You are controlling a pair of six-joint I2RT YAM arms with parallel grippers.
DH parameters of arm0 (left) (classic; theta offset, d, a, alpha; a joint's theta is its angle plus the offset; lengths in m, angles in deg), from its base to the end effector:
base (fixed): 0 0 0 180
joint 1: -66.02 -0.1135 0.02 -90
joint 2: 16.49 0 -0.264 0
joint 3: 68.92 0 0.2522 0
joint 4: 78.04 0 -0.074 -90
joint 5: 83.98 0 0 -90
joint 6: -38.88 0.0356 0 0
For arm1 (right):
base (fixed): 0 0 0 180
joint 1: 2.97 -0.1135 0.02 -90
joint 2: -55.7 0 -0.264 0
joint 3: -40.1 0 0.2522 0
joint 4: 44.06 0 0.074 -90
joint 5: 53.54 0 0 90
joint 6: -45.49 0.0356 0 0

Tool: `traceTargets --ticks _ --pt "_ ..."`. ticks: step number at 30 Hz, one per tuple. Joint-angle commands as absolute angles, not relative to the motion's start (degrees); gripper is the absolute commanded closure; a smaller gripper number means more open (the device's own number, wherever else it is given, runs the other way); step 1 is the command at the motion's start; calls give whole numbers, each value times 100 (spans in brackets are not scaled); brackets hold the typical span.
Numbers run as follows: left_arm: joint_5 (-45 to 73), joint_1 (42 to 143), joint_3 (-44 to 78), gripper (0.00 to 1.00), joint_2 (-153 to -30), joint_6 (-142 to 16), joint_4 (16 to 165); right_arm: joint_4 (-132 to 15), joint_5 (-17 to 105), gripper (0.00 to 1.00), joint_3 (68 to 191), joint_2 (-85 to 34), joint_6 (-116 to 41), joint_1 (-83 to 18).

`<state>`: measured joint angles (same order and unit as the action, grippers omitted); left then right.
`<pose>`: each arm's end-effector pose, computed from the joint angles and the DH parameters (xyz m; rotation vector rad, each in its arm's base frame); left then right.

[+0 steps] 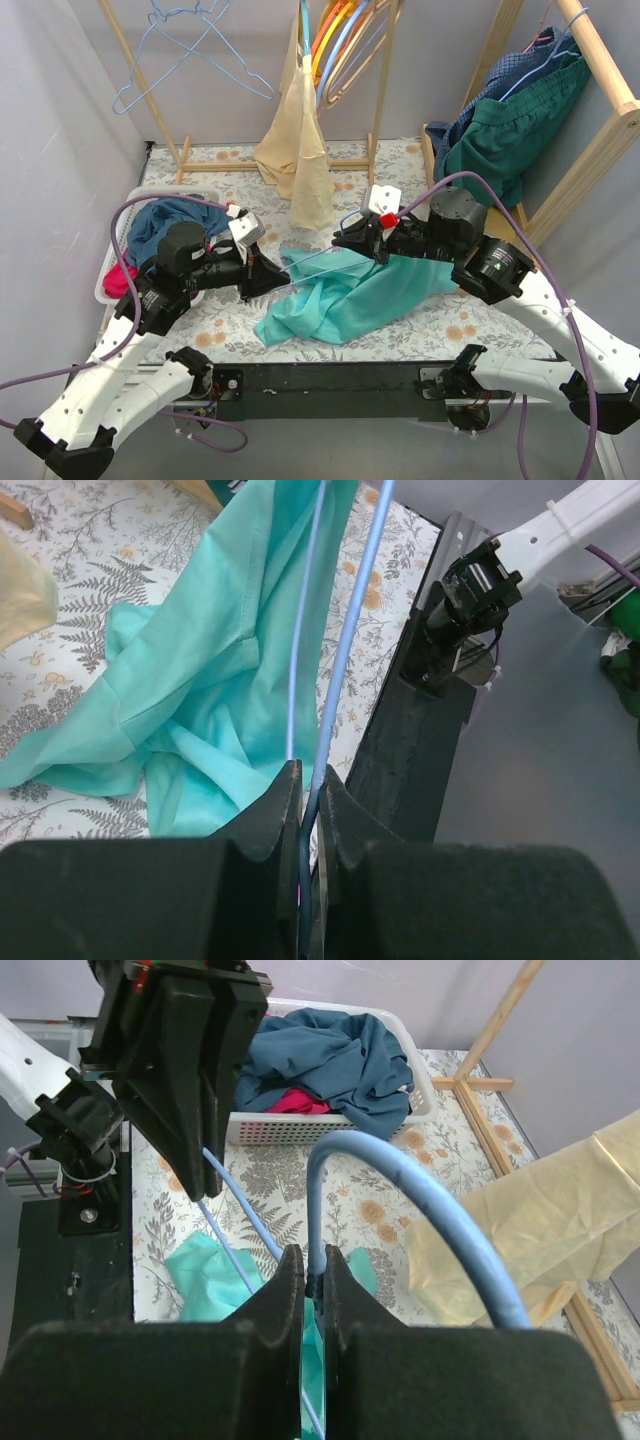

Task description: Remove the t-shirt from the hanger

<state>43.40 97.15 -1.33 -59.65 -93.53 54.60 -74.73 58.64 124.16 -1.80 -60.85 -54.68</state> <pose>0.1183 -0.0967 0.3585 0.2671 2.1763 -1.4286 0.1198 0.1735 0.4413 -1.1864 1.2131 0.7837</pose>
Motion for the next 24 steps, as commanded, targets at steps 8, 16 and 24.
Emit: traceTargets --ticks 8,16,24 --pt "3099 9652 494 100 -5482 -9296 4804 -7232 5352 51 12532 -11 -5893 -5474" --pt "2685 9652 1445 100 -5183 -9093 3750 -6882 3833 31 11698 445 -5691 -5483" --pt "1403 9652 2086 100 -4892 -9102 3441 -6793 2882 31 11283 885 -5392 -5474"
